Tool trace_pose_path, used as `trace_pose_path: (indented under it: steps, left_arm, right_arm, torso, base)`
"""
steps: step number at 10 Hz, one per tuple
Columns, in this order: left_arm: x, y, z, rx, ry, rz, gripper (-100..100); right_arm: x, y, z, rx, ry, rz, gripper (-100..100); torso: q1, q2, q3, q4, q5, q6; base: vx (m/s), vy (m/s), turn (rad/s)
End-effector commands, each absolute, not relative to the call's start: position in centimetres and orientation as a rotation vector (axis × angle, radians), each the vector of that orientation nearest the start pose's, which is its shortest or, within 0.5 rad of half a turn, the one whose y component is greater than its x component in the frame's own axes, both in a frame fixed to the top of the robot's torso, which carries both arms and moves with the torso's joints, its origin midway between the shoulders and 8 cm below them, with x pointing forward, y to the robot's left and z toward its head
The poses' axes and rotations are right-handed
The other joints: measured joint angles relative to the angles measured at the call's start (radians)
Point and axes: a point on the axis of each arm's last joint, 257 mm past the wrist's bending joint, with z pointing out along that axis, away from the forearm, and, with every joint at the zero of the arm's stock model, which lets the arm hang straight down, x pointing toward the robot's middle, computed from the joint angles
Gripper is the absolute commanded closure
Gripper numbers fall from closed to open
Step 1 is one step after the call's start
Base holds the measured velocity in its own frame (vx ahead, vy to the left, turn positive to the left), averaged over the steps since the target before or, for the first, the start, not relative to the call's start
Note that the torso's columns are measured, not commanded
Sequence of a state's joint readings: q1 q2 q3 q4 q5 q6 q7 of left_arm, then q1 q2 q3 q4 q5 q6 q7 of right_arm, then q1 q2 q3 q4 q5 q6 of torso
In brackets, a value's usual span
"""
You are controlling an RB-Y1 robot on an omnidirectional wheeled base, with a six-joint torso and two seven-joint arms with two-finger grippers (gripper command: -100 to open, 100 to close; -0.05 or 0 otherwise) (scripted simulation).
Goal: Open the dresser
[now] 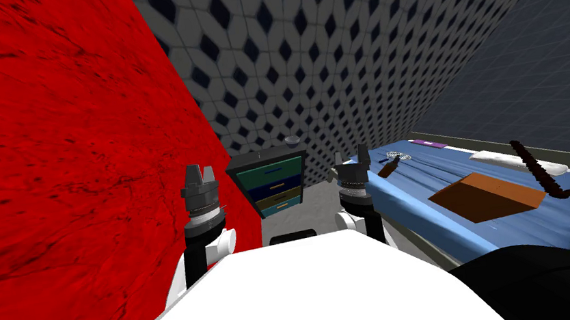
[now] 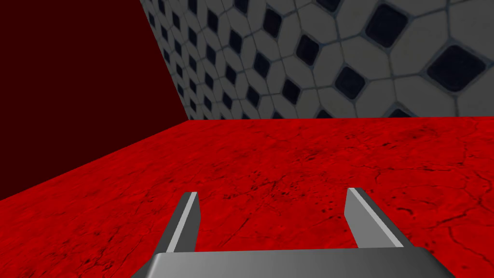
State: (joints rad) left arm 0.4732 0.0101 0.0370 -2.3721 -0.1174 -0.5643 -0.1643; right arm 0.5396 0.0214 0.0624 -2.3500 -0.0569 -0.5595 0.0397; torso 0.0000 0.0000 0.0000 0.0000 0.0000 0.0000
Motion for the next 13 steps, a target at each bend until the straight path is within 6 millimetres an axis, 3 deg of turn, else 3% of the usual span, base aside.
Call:
trace_pose_path:
  steps: [1, 9, 10, 13]
  left_arm:
    - [31.3, 26.2, 8.2, -0.373, 0.587, -1.079, 0]
    - [31.3, 26.2, 8.2, -0.373, 0.587, -1.079, 0]
    - [31.6, 25.9, 8.0, -0.358, 0.615, -1.079, -100]
    - [32.6, 25.5, 7.1, -0.345, 0.680, -1.073, -100]
  right_arm:
    - [31.8, -27.0, 5.3, 0.628, 0.500, 1.366, 0]
    - [31.7, -27.0, 5.3, 0.628, 0.499, 1.366, 0]
    - [31.7, -27.0, 5.3, 0.628, 0.499, 1.366, 0]
    - [31.8, -27.0, 5.3, 0.629, 0.500, 1.366, 0]
  torso:
    - [0.000, 0.041, -0.082, 0.041, 0.000, 0.000]
    - [0.000, 0.618, -1.234, 0.617, 0.000, 0.000]
    - [0.000, 0.691, -1.382, 0.691, 0.000, 0.000]
    - [-0.001, 0.736, -1.476, 0.737, 0.000, 0.000]
  base:
    - [0.000, 0.000, 0.000]
    - [0.000, 0.000, 0.000]
    - [0.013, -0.007, -0.002]
    - [0.026, -0.020, -0.004]
